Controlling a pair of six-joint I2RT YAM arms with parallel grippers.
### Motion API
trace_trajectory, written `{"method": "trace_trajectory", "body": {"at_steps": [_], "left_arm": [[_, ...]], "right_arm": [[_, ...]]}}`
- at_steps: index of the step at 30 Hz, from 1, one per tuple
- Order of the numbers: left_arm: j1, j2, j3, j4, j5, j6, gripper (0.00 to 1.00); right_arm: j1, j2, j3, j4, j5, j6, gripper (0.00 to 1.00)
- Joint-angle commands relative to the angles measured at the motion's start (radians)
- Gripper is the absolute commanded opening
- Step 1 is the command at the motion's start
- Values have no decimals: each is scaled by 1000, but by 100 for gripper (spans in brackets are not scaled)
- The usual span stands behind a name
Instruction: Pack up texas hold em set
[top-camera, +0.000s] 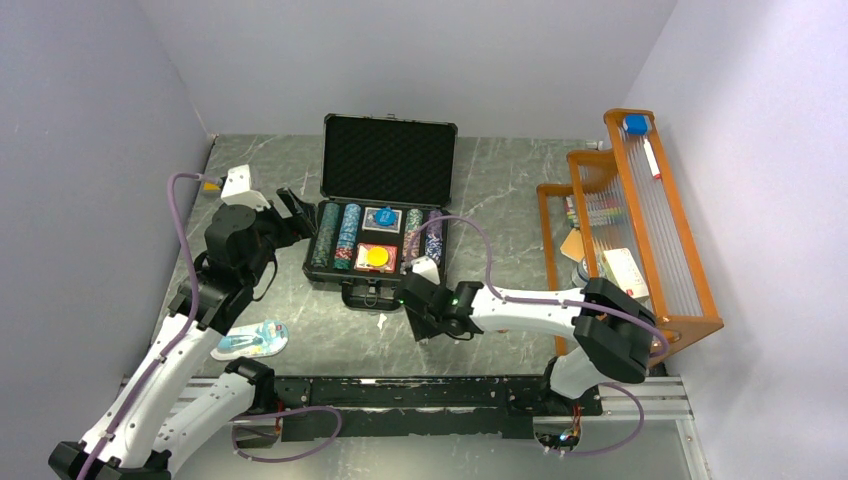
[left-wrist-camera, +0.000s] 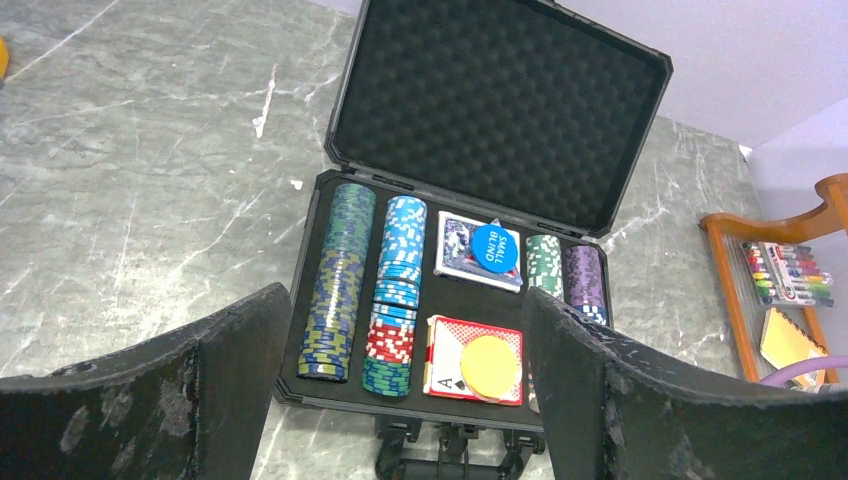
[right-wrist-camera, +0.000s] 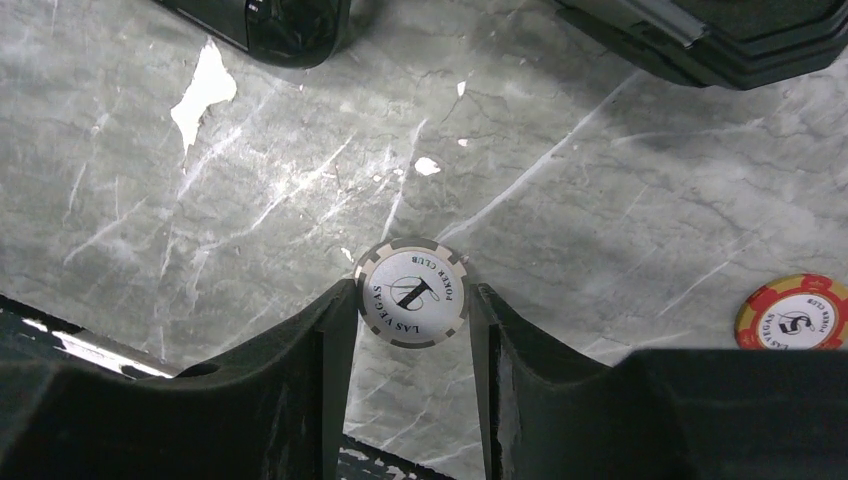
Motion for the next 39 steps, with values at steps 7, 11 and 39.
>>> {"method": "trace_trajectory", "body": {"at_steps": [7,11,39], "left_arm": [[-5,2,-5,18,1,-3,89],[-5,1,-5,16,1,-4,89],[-5,-5,-5,12,-5,-3,89]], "right_arm": [[34,14,-1,7,-8,-25,48],[36,21,6,-7,-1,-25,54],[33,146,33,-20,-47,-159,48]]}}
